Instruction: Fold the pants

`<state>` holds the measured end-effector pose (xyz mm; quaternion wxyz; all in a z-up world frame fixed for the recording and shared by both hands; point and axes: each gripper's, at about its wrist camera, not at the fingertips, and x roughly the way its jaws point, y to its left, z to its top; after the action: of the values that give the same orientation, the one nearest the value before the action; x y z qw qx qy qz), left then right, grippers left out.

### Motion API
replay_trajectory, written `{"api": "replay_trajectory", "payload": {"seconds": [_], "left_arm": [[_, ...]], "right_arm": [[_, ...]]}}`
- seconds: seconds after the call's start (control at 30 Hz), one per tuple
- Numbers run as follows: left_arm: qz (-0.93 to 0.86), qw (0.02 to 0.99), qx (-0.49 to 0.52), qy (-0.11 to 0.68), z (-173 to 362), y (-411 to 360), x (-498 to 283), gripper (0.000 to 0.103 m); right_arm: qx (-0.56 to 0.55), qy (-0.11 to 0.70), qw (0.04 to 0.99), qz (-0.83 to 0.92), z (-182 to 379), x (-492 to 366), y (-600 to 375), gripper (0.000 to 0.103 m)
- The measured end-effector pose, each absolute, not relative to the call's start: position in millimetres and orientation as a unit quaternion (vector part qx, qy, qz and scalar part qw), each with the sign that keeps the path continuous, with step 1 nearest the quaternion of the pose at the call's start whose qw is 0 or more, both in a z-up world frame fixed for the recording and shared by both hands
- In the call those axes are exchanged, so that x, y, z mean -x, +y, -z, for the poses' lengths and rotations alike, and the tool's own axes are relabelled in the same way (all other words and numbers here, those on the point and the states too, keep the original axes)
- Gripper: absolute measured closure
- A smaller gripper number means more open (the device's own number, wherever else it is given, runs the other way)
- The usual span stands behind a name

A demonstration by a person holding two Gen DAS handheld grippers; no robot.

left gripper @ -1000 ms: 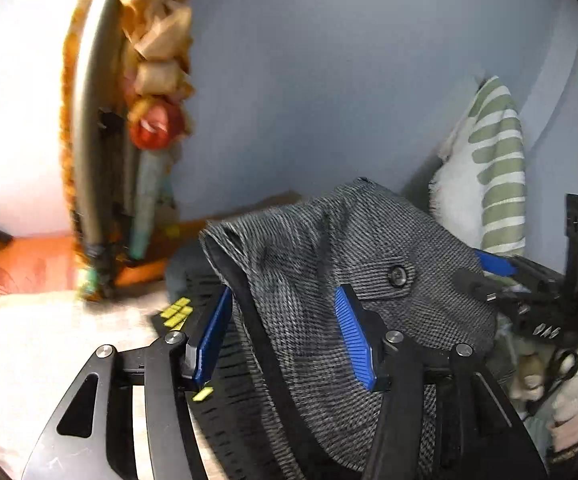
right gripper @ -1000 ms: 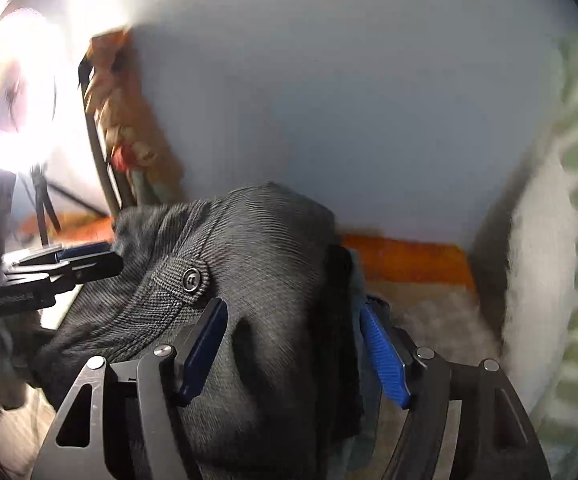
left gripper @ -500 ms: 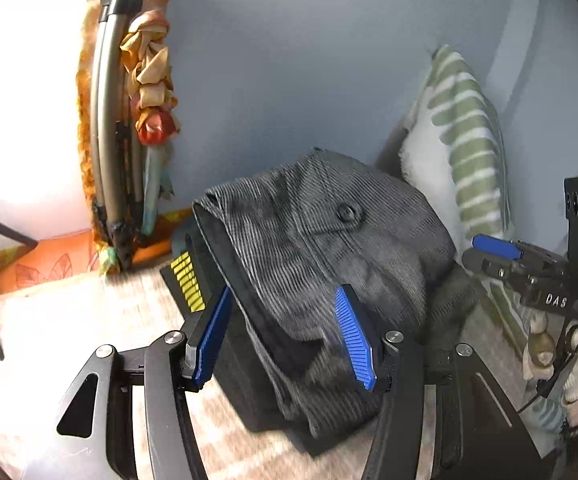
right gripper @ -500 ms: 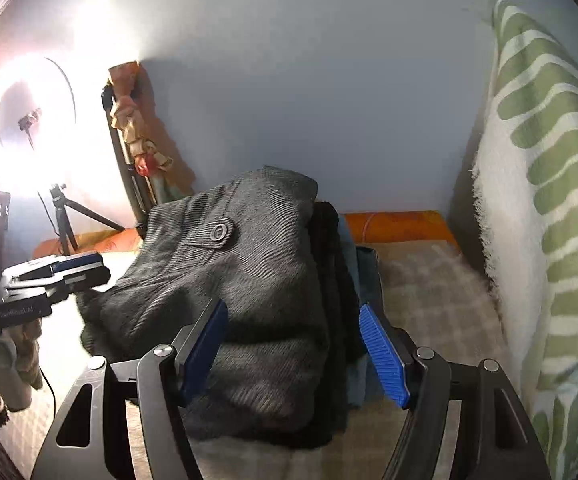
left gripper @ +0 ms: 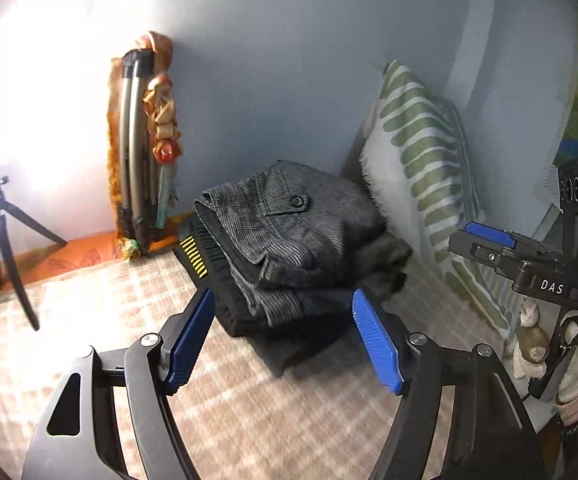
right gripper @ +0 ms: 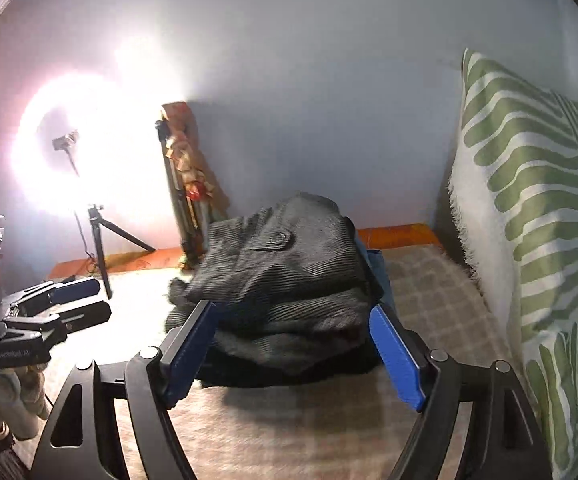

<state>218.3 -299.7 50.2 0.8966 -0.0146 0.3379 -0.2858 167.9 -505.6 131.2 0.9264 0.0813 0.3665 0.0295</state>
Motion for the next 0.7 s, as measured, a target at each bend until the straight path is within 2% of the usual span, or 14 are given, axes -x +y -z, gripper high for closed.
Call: {"api": "replay_trajectory", "payload": {"seconds": [0.1, 0.27, 0.4, 0.7], "left_arm": [[0.289, 0.899, 0.014, 0.329, -56.2, -291.1, -199.7, 0.024], [0.289, 0.904, 0.009, 0.316, -65.5, -277.1, -169.6, 0.024], [0.295, 0.905, -0.003, 0.307, -69.1, -267.2, -147.3, 0.024], [0.287, 0.909, -0.009, 0.302, -62.8, -240.5, -115.4, 0.021]], "right_arm": [[-0.077, 0.36, 0.929, -0.027, -138.2, -150.7, -491.4, 0.018], [-0.059, 0.349, 0.935, -0.023, -146.0, -122.8, -465.6, 0.012], [-0.06, 0.34, 0.938, -0.017, -149.3, -104.3, -449.4, 0.002], [-0.056, 0.337, 0.94, -0.015, -139.9, -76.3, -411.5, 0.0]]}}
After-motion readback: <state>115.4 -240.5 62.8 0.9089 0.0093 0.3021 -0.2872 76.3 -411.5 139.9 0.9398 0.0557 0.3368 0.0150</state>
